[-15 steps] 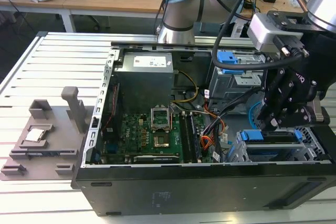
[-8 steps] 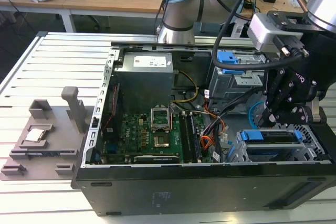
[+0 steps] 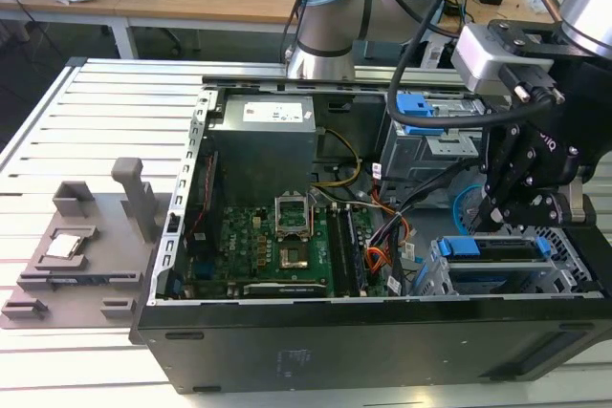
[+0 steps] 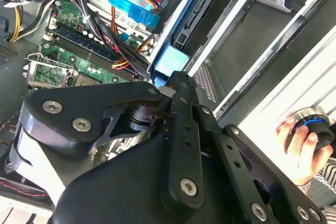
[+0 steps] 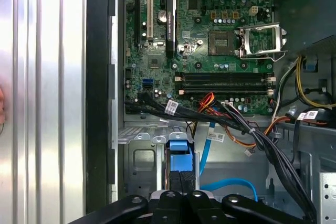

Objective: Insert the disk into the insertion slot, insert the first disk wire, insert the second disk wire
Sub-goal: 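Insert the disk into the insertion slot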

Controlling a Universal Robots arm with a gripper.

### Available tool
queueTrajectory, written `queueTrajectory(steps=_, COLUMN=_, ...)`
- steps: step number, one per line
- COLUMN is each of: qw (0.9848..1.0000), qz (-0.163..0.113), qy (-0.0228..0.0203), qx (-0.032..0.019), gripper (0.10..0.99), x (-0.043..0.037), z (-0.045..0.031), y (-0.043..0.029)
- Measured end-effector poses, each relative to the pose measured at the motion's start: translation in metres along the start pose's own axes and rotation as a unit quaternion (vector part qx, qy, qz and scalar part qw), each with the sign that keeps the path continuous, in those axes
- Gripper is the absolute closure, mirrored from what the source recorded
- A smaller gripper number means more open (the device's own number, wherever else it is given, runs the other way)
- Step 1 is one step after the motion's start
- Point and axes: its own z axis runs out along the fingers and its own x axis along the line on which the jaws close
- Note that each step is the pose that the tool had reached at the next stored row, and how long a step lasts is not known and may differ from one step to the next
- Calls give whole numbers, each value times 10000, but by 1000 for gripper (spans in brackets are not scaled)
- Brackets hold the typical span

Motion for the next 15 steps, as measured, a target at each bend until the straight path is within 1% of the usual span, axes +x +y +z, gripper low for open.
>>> queueTrajectory(steps=4, qw=10000, qz=0, qy=1, qx=0, gripper=980, x=-3, z=-2, y=-44)
queueTrajectory(steps=9, qw=10000, qz=0, qy=3, qx=0, gripper=980, x=-11, z=-2, y=-131)
queueTrajectory(steps=13, qw=10000, qz=1, qy=19, qx=0, gripper=980, x=-12, z=58, y=-153)
queueTrajectory(steps=15, qw=10000, qz=1, qy=26, qx=0, gripper=980, x=-12, z=102, y=-161)
